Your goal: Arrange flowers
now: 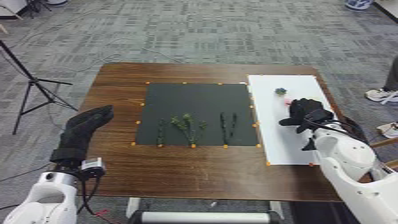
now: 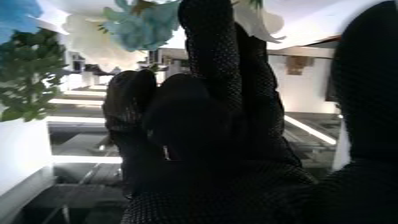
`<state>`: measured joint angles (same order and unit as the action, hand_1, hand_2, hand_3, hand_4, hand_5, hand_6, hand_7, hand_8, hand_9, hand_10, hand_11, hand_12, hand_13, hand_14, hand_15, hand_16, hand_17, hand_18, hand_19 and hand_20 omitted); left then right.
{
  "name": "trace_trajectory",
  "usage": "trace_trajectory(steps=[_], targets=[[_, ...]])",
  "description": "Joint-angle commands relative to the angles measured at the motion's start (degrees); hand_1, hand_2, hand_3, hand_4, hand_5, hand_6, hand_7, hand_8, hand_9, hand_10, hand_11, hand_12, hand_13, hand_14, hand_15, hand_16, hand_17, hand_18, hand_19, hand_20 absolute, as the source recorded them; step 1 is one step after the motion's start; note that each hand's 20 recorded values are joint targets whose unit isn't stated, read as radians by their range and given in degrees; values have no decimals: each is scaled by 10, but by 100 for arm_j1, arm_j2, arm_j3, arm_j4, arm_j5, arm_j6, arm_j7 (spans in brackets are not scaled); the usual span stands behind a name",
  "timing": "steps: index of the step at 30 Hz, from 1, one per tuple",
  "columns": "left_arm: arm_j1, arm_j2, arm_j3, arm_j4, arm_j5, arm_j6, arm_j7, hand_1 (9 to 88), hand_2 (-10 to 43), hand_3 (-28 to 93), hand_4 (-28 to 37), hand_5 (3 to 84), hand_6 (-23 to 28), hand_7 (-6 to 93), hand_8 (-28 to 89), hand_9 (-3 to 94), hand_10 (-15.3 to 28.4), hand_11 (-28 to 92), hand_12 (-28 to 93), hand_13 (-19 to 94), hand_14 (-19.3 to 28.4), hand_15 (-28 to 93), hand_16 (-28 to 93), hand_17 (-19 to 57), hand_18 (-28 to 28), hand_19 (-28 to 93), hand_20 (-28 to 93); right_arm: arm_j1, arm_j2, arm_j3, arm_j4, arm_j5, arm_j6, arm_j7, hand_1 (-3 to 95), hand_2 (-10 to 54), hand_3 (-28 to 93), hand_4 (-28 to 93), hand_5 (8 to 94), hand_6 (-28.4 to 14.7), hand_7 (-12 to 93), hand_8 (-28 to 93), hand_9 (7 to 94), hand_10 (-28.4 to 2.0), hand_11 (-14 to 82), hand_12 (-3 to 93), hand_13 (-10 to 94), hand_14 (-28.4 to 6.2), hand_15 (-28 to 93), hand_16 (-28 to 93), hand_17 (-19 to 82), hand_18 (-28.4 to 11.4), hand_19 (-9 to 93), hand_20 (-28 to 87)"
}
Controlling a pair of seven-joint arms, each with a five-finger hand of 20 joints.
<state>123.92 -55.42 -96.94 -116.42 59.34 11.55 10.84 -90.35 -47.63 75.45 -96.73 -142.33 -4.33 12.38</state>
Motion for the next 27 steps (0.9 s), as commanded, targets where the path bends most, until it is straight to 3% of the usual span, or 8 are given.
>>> trace_trajectory(steps=[1,3,8,10,15,18,23,27], targets=[[245,-154,-34,-92,56,58,-85,253,-57,696,-207,466,27,163,-80,456,127,186,106,331,167,136,8,-11,114,19,132,-67,-13,-100,140,33,423,287,502,-95,606,-220,711,-4,309,155,849,-106,312,281,886,-17,707,305,488,-221,872,441],[375,-202,-2,-136,33,292,-144,258,-40,689,-211,468,26,163,-81,457,128,187,105,332,167,137,8,-8,113,25,135,-114,-13,-108,126,43,566,209,531,-95,612,-220,726,1,313,162,867,-99,299,312,896,-12,702,308,498,-217,876,436],[689,-261,-137,-171,145,416,-135,306,12,673,-215,475,25,171,-85,467,131,196,101,344,171,157,1,22,108,62,154,-160,48,-221,-71,128,846,117,562,-95,628,-224,745,8,321,164,890,-84,290,339,913,-6,699,310,517,-212,883,432],[734,-209,-192,-148,69,564,-58,331,50,668,-220,481,25,179,-89,475,133,202,99,358,170,171,-6,47,103,82,162,-106,72,-289,-178,237,948,52,564,-95,631,-225,747,8,322,165,893,-83,288,343,914,-4,698,312,521,-209,885,431],[659,-48,-263,119,-49,1176,99,325,137,649,-274,520,29,191,-90,511,136,223,92,391,170,203,-24,86,99,112,176,31,-31,-374,-486,630,1100,-124,559,-95,639,-222,750,12,328,165,897,-76,287,352,916,-3,706,318,524,-207,892,429],[677,-41,-432,215,-115,1294,149,326,157,650,-281,529,26,201,-90,524,138,228,91,407,173,220,-28,89,114,152,195,87,-444,-284,-671,801,808,-290,556,-95,641,-223,749,12,331,164,897,-74,286,353,916,-2,707,320,524,-206,894,428],[728,-316,-483,199,-194,1673,309,343,164,649,-283,550,29,221,-89,564,138,264,114,486,178,420,-17,101,142,327,284,274,-1362,-501,-762,868,775,-445,554,-95,643,-223,748,12,336,161,897,-73,284,353,914,-2,708,323,523,-206,896,426],[718,-501,-407,190,-144,1763,341,350,162,648,-282,571,29,251,-83,597,138,312,144,514,174,520,-14,99,153,421,328,276,-1981,-743,-807,826,656,-689,553,-95,643,-223,748,12,339,159,898,-73,283,351,912,-1,711,324,520,-206,898,426]])
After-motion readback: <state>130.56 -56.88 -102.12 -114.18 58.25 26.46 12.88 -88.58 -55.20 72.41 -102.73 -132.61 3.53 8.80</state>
